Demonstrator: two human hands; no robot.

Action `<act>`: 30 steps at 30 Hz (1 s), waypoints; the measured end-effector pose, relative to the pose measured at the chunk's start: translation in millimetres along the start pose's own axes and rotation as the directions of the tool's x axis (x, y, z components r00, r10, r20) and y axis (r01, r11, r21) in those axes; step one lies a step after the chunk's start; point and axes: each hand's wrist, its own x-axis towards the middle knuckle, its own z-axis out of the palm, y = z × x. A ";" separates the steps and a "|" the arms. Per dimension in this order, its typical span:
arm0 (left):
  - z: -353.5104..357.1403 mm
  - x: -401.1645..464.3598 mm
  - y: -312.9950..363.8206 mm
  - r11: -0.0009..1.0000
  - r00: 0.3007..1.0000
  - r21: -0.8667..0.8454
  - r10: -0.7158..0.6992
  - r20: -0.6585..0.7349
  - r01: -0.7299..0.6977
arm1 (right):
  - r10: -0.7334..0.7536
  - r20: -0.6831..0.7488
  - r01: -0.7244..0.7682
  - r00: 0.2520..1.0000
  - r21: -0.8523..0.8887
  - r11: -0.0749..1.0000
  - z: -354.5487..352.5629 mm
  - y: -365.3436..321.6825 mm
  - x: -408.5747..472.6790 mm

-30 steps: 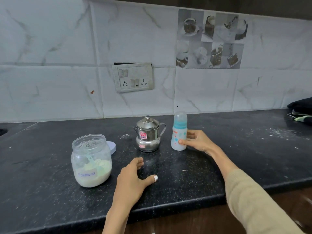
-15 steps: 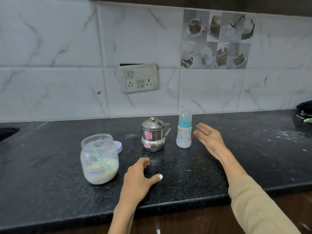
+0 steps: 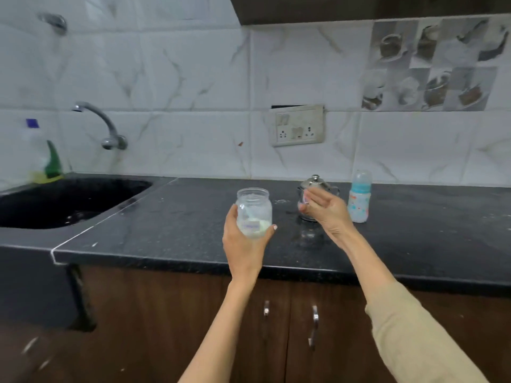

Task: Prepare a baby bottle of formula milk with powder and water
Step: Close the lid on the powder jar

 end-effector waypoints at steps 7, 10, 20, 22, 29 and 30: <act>-45.7 48.0 -27.9 0.983 0.921 0.148 -0.157 0.357 0.110 | 0.101 0.130 -0.086 0.986 -0.115 0.990 50.8 27.3 4.1; -56.4 70.1 -34.3 0.947 0.816 0.308 -0.249 0.522 0.092 | 0.127 0.140 -0.110 0.982 -0.124 0.986 56.4 35.9 8.2; -41.0 96.0 -50.2 0.966 0.715 0.254 -0.214 0.665 0.053 | 0.077 0.138 -0.051 0.988 -0.177 0.983 61.4 51.4 19.8; -37.7 99.2 -53.3 0.973 0.710 0.221 -0.200 0.675 0.064 | 0.068 0.129 -0.045 0.989 -0.173 0.984 60.8 54.8 21.0; -35.6 99.4 -64.1 0.979 0.735 0.175 -0.195 0.650 0.105 | 0.163 0.170 -0.139 0.972 -0.148 0.979 39.4 38.4 49.6; -35.6 99.9 -65.0 0.979 0.733 0.175 -0.196 0.651 0.106 | 0.138 0.083 -0.129 0.987 -0.104 0.986 39.8 35.2 59.3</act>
